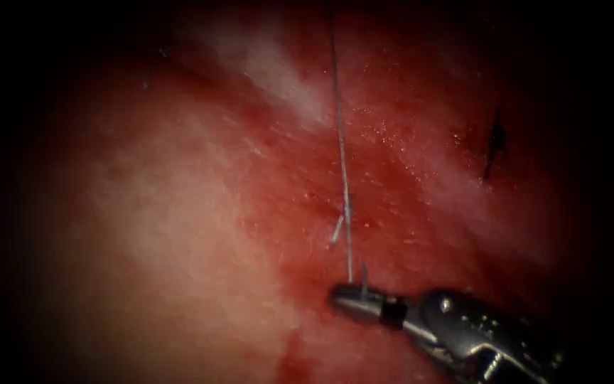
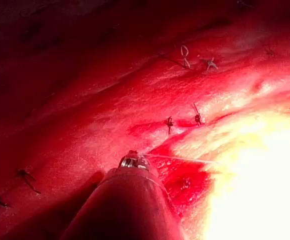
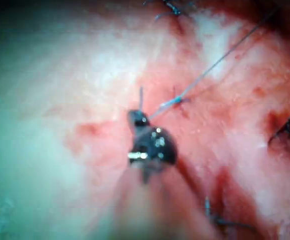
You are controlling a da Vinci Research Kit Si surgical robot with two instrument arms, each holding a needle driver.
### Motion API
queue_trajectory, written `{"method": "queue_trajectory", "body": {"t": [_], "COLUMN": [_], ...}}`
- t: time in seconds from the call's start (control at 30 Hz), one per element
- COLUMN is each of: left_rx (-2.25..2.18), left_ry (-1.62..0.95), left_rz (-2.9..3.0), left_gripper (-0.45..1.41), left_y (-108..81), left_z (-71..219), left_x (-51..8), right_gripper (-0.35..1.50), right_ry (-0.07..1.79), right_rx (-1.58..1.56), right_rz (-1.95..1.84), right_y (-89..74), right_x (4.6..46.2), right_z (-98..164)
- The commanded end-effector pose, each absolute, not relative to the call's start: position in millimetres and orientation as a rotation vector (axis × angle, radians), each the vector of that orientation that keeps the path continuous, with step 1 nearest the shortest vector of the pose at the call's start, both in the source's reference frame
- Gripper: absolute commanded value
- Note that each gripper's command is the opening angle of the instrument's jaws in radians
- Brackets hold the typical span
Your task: Wound Closure
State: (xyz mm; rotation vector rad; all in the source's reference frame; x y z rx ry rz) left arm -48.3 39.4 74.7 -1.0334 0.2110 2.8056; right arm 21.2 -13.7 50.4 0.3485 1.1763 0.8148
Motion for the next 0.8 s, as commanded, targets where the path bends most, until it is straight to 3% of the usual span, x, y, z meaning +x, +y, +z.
{"method": "queue_trajectory", "body": {"t": [0.03,0.8], "left_rx": [-1.035,-0.852], "left_ry": [0.215,0.353], "left_rz": [2.805,2.899], "left_gripper": [-0.45,-0.45], "left_y": [39.8,41.6], "left_z": [75.1,76.4], "left_x": [-49.0,-50.6], "right_gripper": [-0.35,-0.35], "right_ry": [1.179,1.174], "right_rx": [0.350,0.302], "right_rz": [0.811,0.769], "right_y": [-14.1,-16.8], "right_x": [22.0,22.7], "right_z": [50.6,49.0]}}
